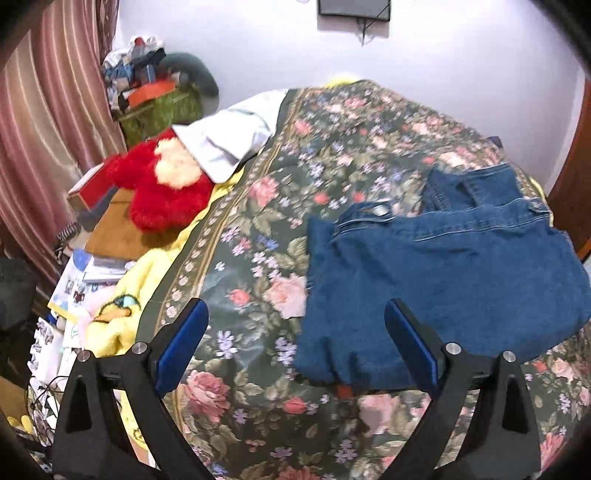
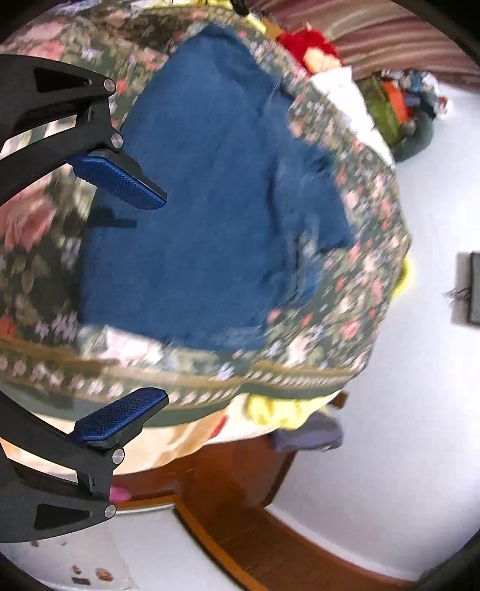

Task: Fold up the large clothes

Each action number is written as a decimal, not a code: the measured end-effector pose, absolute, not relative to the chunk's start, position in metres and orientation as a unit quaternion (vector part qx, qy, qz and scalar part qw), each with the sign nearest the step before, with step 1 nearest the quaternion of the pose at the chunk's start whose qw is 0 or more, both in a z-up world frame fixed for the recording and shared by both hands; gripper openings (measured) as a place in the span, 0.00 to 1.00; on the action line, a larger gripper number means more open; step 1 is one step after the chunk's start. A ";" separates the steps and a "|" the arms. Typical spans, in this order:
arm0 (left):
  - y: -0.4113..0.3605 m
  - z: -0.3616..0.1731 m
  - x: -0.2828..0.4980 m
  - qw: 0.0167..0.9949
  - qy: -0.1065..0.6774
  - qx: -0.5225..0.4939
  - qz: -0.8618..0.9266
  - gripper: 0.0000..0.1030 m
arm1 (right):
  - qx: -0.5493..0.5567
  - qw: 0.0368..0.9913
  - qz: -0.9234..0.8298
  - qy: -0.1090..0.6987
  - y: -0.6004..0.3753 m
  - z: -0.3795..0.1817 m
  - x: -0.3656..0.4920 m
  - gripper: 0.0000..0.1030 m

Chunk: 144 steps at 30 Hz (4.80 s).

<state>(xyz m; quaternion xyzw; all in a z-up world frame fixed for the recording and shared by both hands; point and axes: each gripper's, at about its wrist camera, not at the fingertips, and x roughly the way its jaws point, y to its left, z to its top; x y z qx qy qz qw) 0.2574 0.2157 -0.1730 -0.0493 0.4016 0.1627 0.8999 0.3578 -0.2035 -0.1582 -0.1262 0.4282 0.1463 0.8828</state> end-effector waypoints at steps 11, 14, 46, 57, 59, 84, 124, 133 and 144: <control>0.196 -0.226 0.252 0.873 0.432 -0.181 0.136 0.94 | -0.168 0.863 0.232 0.416 -0.105 -0.162 0.356 0.94; 0.201 -0.247 0.250 0.850 0.441 -0.258 0.130 0.94 | -0.210 0.839 0.246 0.437 -0.074 -0.188 0.361 0.94; 0.200 -0.245 0.303 0.847 0.401 -0.314 0.153 0.32 | -0.216 0.825 0.272 0.445 -0.064 -0.204 0.369 1.00; 0.187 -0.163 0.281 0.910 0.322 -0.192 0.176 0.27 | -0.197 0.793 0.321 0.479 -0.030 -0.220 0.366 1.00; 0.185 -0.156 0.282 0.915 0.316 -0.168 0.186 0.26 | -0.170 0.774 0.338 0.508 -0.026 -0.229 0.370 1.00; -0.067 -0.142 0.345 0.939 0.328 0.101 -0.022 0.22 | -0.017 0.868 0.167 0.467 -0.253 -0.150 0.387 1.00; 0.092 -0.156 0.305 0.899 0.436 -0.045 0.012 0.91 | -0.028 0.861 0.236 0.450 -0.181 -0.122 0.373 1.00; 0.080 -0.195 0.293 0.892 0.449 -0.049 -0.023 0.92 | -0.051 0.839 0.214 0.498 -0.198 -0.185 0.381 1.00; 0.085 -0.176 0.293 0.900 0.433 0.034 -0.018 0.91 | -0.053 0.834 0.212 0.507 -0.238 -0.170 0.374 1.00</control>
